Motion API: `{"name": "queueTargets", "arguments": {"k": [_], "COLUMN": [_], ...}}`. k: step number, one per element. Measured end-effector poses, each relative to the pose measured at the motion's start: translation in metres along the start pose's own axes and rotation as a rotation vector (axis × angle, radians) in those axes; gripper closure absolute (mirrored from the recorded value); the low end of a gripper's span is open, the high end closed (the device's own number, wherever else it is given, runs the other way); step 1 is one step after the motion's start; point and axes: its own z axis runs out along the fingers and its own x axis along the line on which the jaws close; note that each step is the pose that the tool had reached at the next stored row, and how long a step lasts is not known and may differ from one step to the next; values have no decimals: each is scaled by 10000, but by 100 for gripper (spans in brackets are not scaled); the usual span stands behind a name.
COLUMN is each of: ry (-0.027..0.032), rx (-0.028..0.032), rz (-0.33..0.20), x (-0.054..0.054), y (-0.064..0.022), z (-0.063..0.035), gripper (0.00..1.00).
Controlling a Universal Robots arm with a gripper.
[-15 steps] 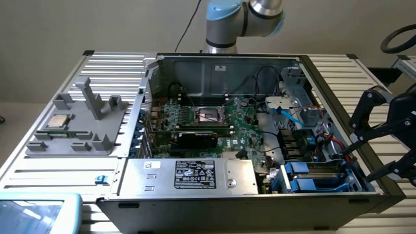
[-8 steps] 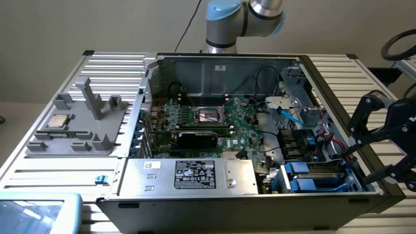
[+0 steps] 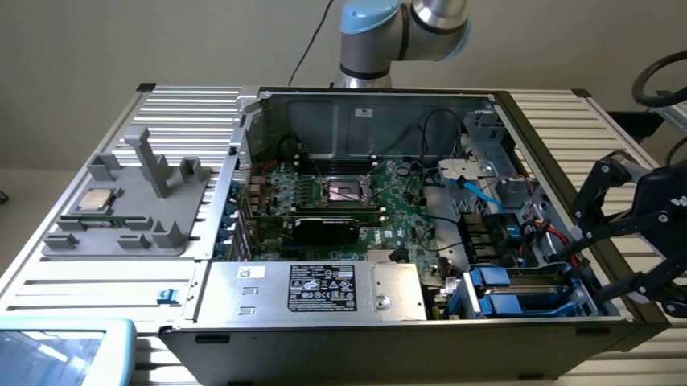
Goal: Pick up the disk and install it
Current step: 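Insert the first disk wire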
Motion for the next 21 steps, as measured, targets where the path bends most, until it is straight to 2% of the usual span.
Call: {"name": "queueTargets", "arguments": {"k": [2,3,4,5,8,12,16,18,21], "ry": [280,395,482,534,597,604,830,883,932], "rx": [-154,-217,-265,-295,-343,-348,-473,-503,-530], "rz": [-42,-60,-73,-81,-95,-96,-129,-137,-144], "x": [-33,-53,-77,-102,-150,-151,-161,-170,-191], "y": [-19,-30,-43,-56,-76,-77,-76,-74,-57], "z": [0,1,4,8,46,50,88,123,170], "gripper": [50,50,50,50,50,50,50,50,50]}}
